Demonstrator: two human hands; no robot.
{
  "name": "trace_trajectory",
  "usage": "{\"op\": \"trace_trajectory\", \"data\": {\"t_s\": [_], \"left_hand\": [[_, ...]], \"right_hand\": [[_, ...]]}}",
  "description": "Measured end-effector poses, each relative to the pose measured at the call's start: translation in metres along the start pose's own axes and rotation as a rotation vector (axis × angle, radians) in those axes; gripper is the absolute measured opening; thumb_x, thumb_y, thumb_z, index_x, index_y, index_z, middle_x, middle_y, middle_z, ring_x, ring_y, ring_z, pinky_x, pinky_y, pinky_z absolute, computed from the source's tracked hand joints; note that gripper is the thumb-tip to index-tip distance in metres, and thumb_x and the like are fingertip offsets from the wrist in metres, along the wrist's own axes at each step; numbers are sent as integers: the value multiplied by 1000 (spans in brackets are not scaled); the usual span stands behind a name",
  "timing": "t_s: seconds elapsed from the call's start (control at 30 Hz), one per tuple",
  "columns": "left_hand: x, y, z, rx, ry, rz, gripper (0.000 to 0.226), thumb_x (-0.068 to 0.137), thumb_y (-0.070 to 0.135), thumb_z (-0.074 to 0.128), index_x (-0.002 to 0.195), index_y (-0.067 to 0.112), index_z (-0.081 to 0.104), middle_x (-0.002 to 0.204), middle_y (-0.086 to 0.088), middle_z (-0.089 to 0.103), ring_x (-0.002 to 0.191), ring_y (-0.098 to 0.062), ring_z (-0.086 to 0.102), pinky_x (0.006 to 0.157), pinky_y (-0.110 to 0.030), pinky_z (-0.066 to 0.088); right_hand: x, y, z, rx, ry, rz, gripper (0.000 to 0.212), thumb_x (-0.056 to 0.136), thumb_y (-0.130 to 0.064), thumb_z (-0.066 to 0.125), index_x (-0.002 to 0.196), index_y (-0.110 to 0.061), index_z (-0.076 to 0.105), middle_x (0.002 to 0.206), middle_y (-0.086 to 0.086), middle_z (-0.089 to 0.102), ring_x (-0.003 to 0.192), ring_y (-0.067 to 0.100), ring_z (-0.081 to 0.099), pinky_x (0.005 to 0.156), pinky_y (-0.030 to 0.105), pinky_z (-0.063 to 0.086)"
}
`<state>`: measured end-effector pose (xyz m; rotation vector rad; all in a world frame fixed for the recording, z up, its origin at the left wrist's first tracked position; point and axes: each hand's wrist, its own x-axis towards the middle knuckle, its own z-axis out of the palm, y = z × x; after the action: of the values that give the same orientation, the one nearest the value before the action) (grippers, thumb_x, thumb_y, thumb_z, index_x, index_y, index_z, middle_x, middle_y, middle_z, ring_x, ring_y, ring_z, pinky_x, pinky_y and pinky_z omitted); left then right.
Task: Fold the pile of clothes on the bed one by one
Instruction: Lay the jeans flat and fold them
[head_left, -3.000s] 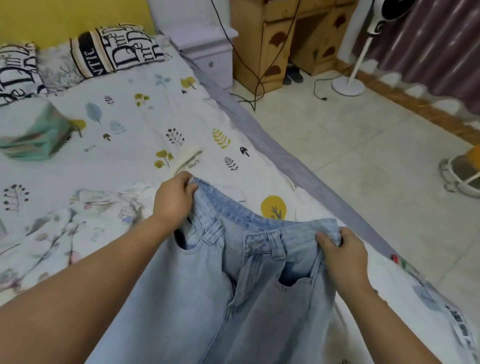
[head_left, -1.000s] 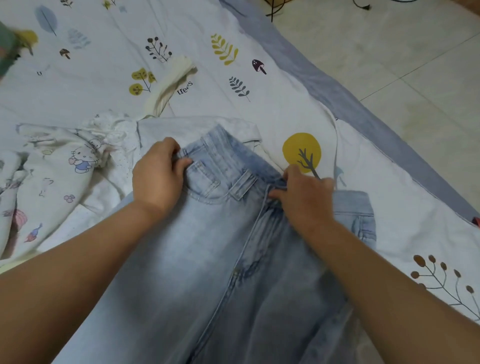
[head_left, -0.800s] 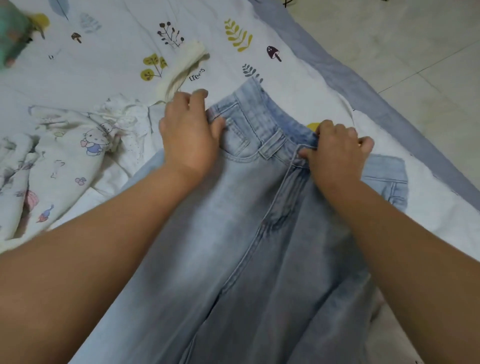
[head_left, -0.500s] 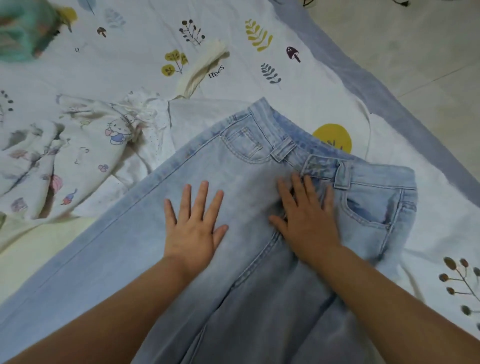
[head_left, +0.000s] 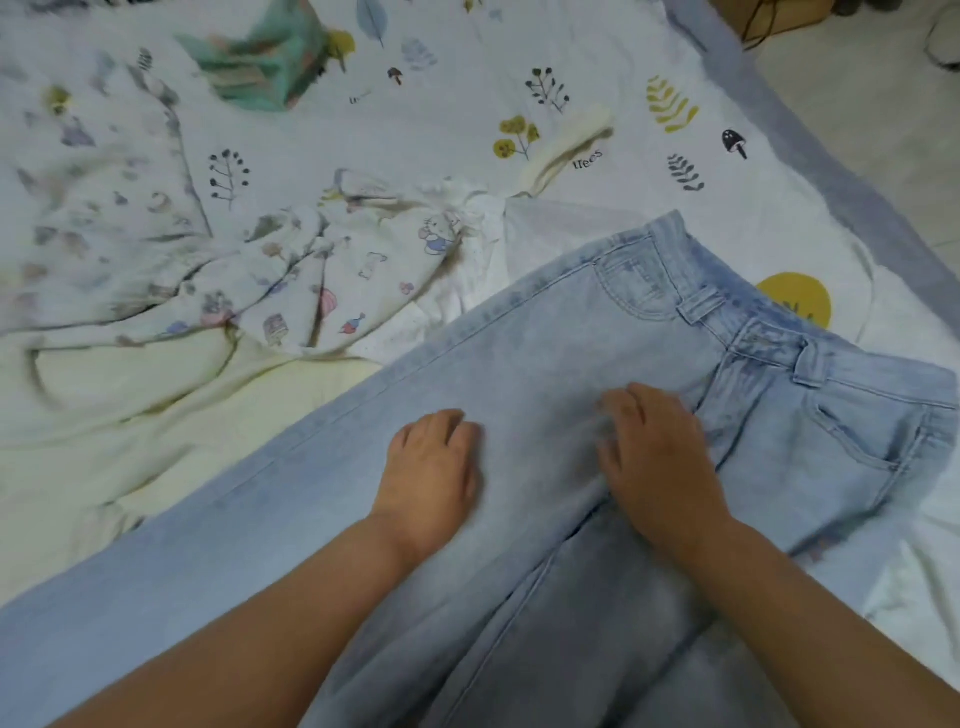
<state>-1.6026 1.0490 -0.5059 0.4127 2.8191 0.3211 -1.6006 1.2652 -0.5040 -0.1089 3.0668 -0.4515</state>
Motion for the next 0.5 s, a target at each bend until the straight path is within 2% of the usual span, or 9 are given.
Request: {"op": "trace_trajectory", "data": {"t_s": [0.1, 0.17, 0.27, 0.33, 0.4, 0.43, 0.5], "left_hand": [[-41, -43, -10, -7, 24, -115, 45, 77, 15, 48, 119, 3, 58, 128, -17, 52, 118, -32, 50, 99, -40, 34], [-68, -77, -12, 32, 0, -220, 45, 82, 14, 52, 126, 8, 53, 135, -11, 46, 123, -27, 44, 100, -36, 30], [-112, -131, -12, 58, 17, -379, 46, 84, 14, 53, 129, 10, 50, 136, -10, 44, 123, -29, 43, 98, -37, 30], [-143, -166, -12, 97, -6, -505, 45, 85, 14, 51, 130, 10, 48, 135, -11, 44, 121, -30, 43, 96, -38, 32], [-172, -200, -9, 158, -44, -629, 43, 87, 16, 49, 130, 10, 44, 134, -11, 43, 121, -30, 42, 97, -38, 33], [-186, -216, -8, 181, -43, -689, 42, 88, 16, 47, 130, 10, 42, 133, -12, 42, 122, -31, 41, 98, -39, 33], [-211, -246, -6, 194, -9, -803, 40, 89, 13, 45, 129, 7, 41, 132, -16, 42, 123, -35, 39, 100, -45, 32]], "right_hand": [[-19, -50, 10, 2, -42, -79, 44, 52, 2, 82, 93, 8, 67, 92, 28, 65, 82, 44, 64, 69, 51, 54], [-29, -84, 20, -14, -87, -134, 47, 46, -1, 84, 90, 3, 69, 89, 25, 66, 76, 41, 65, 64, 47, 56], [-45, -134, 43, -42, -169, -197, 51, 41, -7, 87, 89, -3, 72, 89, 20, 69, 75, 36, 68, 63, 41, 57], [-57, -168, 60, -18, -230, -212, 51, 58, -13, 82, 106, -5, 68, 106, 22, 66, 92, 36, 65, 79, 42, 54], [-68, -198, 78, 3, -340, -254, 54, 85, -23, 60, 135, -10, 46, 138, 22, 44, 125, 34, 44, 104, 42, 35], [-73, -210, 87, -5, -384, -283, 57, 91, -29, 49, 144, -14, 32, 148, 17, 29, 135, 29, 30, 110, 39, 24], [-81, -232, 102, -29, -454, -314, 61, 94, -36, 39, 148, -21, 14, 155, 8, 9, 141, 22, 13, 113, 37, 14]]}}
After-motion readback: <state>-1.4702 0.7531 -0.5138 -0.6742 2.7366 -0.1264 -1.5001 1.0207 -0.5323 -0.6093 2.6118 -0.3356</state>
